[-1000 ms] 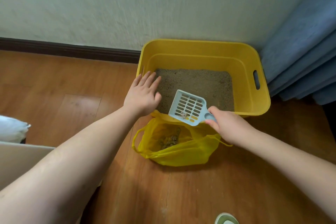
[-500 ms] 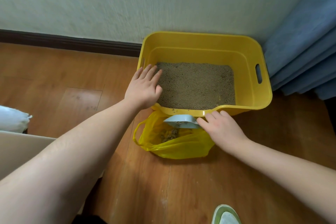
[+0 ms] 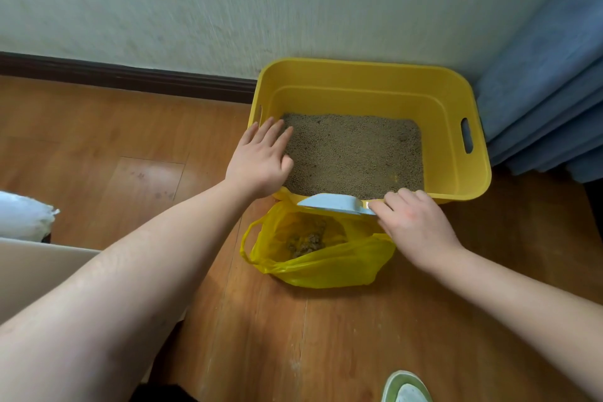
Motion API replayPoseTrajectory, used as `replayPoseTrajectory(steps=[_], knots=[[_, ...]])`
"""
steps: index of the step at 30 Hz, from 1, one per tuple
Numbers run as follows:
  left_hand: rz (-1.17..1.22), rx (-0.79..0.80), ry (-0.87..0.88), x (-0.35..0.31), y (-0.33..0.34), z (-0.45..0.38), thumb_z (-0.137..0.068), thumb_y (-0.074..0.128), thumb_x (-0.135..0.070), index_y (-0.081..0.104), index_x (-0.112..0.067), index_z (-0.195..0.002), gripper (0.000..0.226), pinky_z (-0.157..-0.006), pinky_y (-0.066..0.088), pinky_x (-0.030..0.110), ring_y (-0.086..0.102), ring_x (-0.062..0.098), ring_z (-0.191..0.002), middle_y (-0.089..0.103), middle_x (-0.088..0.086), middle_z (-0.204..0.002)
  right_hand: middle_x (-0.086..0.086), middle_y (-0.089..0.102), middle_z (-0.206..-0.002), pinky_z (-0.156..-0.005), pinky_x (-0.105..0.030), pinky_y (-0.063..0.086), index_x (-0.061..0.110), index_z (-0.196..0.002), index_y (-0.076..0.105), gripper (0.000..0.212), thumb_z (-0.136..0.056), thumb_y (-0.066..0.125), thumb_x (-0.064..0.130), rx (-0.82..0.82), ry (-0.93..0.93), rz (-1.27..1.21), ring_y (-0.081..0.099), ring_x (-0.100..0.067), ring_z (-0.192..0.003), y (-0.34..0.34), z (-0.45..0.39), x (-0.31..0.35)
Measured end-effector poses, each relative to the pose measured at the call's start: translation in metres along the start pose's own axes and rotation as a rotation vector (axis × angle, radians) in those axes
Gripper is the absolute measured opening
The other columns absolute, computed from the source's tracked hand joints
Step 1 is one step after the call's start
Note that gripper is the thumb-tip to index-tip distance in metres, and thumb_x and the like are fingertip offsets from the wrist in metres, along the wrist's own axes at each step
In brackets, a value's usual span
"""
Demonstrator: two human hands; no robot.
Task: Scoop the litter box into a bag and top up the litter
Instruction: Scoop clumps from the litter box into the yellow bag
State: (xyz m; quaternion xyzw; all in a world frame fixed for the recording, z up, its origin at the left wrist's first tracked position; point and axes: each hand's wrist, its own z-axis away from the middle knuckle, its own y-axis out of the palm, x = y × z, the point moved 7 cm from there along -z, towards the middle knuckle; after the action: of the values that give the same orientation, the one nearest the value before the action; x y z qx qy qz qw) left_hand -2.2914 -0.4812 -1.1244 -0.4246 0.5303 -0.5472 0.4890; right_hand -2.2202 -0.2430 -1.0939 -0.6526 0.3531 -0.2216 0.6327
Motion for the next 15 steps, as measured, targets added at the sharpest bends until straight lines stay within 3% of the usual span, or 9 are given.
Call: replayPoseTrajectory(steps=[5,11,15], knots=[[0.034,-0.023,-0.005,0.002,-0.001,0.0,-0.095,0.009,-0.04,0.024,-0.021,-0.154,0.064,-0.122,0.002,0.038,0.009,0.018,-0.15,0.022,0.004,-0.162,-0.004,0.055,-0.067,-0.053,-0.037,0.038,0.016,-0.08,0.061,0.018,-0.078,0.073,0.029,0.046,0.055,-0.047,0.055,-0.028,-0.064,0.0,-0.011,-0.003],[0.088,-0.045,-0.016,0.004,-0.001,0.0,-0.099,0.011,-0.038,0.025,-0.022,-0.154,0.059,-0.122,0.001,0.036,0.01,0.016,-0.15,0.024,0.002,-0.161,-0.005,0.06,-0.065,-0.05,-0.034,0.041,0.013,-0.078,0.063,0.023,-0.075,0.079,0.029,0.125,0.119,-0.07,0.058,-0.029,-0.06,0.007,-0.029,-0.007],[0.082,-0.046,-0.022,0.004,-0.001,0.0,-0.099,0.013,-0.037,0.025,-0.021,-0.154,0.059,-0.123,0.002,0.037,0.011,0.017,-0.15,0.025,0.003,-0.161,-0.003,0.064,-0.086,-0.059,-0.032,0.039,0.014,-0.103,0.056,0.024,-0.095,0.054,0.037,0.296,0.287,-0.085,0.058,-0.024,-0.073,0.01,-0.048,-0.034]])
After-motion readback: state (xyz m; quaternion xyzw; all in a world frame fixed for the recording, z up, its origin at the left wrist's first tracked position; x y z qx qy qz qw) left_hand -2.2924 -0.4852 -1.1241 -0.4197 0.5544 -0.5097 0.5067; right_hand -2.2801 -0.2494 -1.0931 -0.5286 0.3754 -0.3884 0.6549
